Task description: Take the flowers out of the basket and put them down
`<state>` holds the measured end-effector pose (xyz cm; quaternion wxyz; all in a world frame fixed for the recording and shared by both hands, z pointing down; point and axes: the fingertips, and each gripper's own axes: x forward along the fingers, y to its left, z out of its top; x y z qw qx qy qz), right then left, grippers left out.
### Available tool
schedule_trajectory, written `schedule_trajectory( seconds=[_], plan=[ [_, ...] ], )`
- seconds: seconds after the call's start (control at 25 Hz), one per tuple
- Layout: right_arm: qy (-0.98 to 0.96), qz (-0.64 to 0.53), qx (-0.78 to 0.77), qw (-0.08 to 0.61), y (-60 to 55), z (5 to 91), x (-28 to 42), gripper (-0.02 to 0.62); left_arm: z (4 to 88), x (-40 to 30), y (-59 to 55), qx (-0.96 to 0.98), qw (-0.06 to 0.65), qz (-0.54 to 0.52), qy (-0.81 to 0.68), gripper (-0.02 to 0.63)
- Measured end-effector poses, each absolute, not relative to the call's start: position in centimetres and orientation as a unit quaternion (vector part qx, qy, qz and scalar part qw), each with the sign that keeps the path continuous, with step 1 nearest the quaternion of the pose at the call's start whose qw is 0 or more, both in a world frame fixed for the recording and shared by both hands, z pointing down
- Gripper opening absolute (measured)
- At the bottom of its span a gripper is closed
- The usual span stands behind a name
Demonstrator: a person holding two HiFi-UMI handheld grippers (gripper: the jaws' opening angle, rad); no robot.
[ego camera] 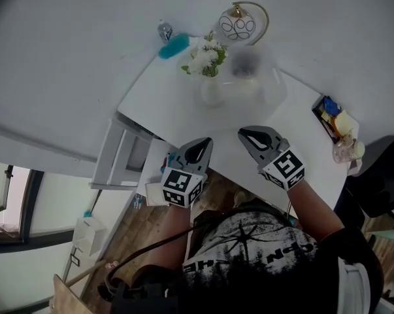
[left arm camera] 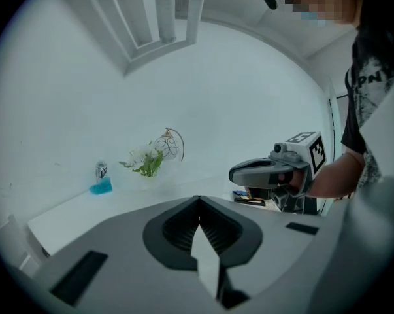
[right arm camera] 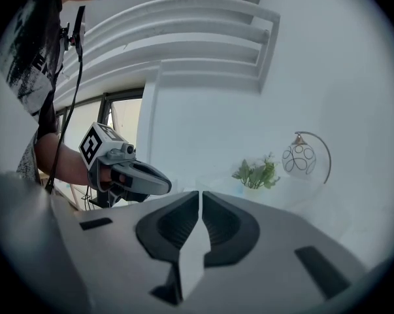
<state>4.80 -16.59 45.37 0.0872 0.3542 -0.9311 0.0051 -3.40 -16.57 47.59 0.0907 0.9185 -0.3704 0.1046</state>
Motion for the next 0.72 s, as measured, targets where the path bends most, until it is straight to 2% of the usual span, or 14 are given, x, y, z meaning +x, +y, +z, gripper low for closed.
schedule_trajectory(
  seconds=[0.28,0.44,0.72],
  plan=[
    [-0.932,0.0,0.352,0.087,-19.9,44.9,4.8,0.018,47.3,-4.0,-20.0,0.915,0.085,0.107,-0.38,0.011],
    [-0.933,0.022,0.354,0.059,-21.6,43.6,3.7,0.018,46.9,-4.7,-22.1,0.92,0.083,0.114,-0.366,0.011],
    [-0.923,0.011,0.378,0.067,-24.8,41.1,2.7,0.018,45.0,-5.6,-25.5,0.933,0.047,0.124,-0.335,0.011]
  ],
)
